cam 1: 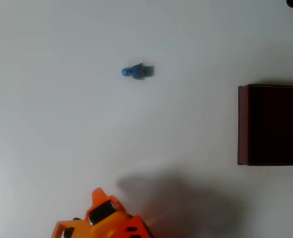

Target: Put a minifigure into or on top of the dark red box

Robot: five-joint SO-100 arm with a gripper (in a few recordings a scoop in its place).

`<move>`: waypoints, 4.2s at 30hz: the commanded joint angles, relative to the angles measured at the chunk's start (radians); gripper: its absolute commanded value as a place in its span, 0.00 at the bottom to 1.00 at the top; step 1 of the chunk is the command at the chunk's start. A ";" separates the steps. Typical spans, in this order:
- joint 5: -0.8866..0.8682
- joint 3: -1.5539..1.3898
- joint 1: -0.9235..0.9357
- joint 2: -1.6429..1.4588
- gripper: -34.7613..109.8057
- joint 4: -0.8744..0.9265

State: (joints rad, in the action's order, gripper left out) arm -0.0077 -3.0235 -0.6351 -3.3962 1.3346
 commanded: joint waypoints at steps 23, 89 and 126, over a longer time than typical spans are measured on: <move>0.012 0.003 -0.012 -0.014 0.24 0.025; -0.123 1.388 0.439 1.508 0.38 0.232; 0.037 2.026 0.534 2.249 0.37 0.239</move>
State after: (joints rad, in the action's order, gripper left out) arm -0.0015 -1.0508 -0.0752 -1.1382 1.5693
